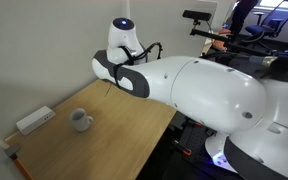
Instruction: Take the orange pen out of the white mug
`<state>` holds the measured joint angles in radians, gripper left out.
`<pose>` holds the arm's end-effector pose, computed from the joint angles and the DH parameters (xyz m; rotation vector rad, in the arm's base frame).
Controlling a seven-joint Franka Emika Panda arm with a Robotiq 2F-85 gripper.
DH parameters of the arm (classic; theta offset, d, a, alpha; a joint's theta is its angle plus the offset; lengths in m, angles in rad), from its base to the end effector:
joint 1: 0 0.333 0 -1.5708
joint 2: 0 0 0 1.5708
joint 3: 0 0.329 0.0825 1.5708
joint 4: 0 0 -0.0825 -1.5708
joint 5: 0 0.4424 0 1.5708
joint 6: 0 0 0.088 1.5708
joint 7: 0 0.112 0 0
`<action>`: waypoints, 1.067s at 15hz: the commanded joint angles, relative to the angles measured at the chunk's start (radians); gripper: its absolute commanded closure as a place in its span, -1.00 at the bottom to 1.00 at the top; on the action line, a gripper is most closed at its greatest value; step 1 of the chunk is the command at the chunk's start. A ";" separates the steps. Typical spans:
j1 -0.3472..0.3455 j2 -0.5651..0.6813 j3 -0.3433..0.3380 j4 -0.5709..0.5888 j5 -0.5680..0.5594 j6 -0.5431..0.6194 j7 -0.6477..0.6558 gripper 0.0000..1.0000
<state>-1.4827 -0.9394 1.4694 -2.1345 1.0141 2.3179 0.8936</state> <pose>0.6063 0.0905 0.4134 -2.2782 1.8128 -0.7096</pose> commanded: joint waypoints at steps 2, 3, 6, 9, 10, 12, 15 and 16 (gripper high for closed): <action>0.050 0.195 -0.023 -0.075 0.073 0.085 -0.127 0.93; 0.056 0.234 -0.023 -0.085 0.095 0.106 -0.166 0.93; 0.067 0.347 -0.020 -0.110 0.156 0.151 -0.274 0.93; 0.064 0.441 -0.009 -0.129 0.178 0.155 -0.337 0.93; 0.061 0.469 -0.002 -0.136 0.169 0.147 -0.346 0.93; 0.052 0.522 0.015 -0.150 0.151 0.143 -0.351 0.93; 0.039 0.587 0.038 -0.170 0.140 0.131 -0.357 0.93; 0.030 0.599 0.050 -0.174 0.127 0.120 -0.345 0.93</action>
<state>-1.4434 -0.4345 1.4944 -2.2920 1.1632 2.4308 0.5684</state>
